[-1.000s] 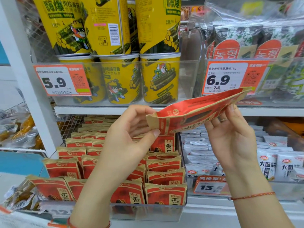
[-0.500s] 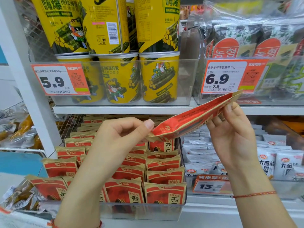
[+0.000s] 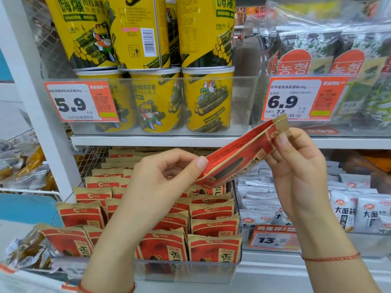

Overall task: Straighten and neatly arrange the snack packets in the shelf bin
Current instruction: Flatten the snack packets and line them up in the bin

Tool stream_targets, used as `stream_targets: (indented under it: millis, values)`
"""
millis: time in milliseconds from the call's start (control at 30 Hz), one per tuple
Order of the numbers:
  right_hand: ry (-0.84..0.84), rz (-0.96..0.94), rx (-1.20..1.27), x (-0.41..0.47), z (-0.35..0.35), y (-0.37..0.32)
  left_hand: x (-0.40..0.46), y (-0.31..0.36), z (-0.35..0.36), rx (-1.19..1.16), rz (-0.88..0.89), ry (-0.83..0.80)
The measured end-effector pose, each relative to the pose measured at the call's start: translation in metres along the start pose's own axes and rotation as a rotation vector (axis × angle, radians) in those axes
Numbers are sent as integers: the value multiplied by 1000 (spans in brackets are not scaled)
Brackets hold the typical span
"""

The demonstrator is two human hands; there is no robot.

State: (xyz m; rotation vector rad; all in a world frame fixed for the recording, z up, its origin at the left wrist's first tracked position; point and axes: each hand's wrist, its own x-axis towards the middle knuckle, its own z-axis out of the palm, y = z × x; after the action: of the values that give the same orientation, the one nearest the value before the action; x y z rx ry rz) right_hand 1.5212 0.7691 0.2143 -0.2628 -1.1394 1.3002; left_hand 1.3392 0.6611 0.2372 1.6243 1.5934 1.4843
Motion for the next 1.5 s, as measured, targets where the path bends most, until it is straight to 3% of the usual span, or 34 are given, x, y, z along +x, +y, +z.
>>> stream_targets:
  millis: [233,433,767,1167,1500]
  values:
    - [-63,-92,-222,-11,18,5,-1,4,10,-81,58,-49]
    - [-79,-70,-208,-18,36,-4,-2,7,18,-134,147,157]
    - [-117,-6,-183,-17,38,-10,1,6,23,-228,115,314]
    - [-153,-41,-199,-15,32,-10,1,10,27,-258,46,355]
    - [-32,89,-202,-16,39,-7,2,10,27,-302,66,323]
